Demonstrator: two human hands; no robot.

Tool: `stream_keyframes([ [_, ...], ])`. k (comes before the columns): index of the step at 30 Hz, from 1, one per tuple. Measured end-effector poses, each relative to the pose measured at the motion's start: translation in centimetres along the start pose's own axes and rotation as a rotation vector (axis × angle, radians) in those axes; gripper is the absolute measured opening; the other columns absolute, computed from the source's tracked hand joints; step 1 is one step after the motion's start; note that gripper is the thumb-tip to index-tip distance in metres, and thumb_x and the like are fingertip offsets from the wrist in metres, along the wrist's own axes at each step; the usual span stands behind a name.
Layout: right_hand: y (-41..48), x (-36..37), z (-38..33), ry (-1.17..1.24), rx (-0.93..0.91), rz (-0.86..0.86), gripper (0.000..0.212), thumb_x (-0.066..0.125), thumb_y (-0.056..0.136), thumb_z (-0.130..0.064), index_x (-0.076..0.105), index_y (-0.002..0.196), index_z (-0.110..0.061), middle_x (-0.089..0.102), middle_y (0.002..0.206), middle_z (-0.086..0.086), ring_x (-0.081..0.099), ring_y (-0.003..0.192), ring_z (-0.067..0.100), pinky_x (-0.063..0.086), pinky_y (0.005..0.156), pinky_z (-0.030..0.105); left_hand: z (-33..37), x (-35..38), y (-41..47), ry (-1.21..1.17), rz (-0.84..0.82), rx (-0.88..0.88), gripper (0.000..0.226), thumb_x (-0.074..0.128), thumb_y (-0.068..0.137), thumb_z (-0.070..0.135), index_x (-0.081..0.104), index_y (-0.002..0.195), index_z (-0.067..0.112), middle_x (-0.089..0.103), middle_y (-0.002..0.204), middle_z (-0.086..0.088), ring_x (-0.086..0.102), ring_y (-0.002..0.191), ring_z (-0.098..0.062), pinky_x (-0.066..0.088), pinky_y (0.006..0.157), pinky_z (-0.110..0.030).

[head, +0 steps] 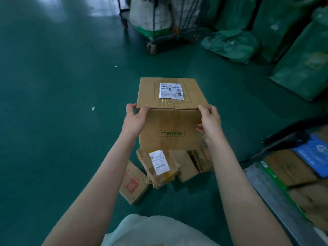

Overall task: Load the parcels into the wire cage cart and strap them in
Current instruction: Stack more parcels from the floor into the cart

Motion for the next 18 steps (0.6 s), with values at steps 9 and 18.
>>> stream_keyframes([
  [9,-3.3,-14.3,2.9,0.049,0.050,0.195,0.041,0.045,0.097,-0.036,0.043,0.135,-0.020,0.048,0.115,0.000,0.049,0.099,0.021,0.047,0.079,0.033,1.8,10.9,-6.5,0.106,-0.194,0.086,0.036,0.046,0.092,0.050,0.036,0.117,0.025,0.050,0.114,-0.005,0.050,0.091,-0.024,0.043,0.078,-0.036],
  [18,-10.9,-31.3,8.9,0.125,0.097,0.422,0.037,0.045,0.097,-0.034,0.045,0.131,-0.020,0.052,0.112,0.001,0.053,0.098,0.022,0.048,0.079,0.035,0.9,23.8,-18.5,0.154,-0.429,0.149,0.030,0.045,0.094,0.045,0.036,0.113,0.025,0.050,0.112,-0.003,0.049,0.091,-0.021,0.040,0.074,-0.032],
])
Point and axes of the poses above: each hand's wrist, its own y-axis towards the middle knuckle, its own x-axis out of the palm, z = x × y, the point moved 10 cm from there along y, towards the middle knuckle
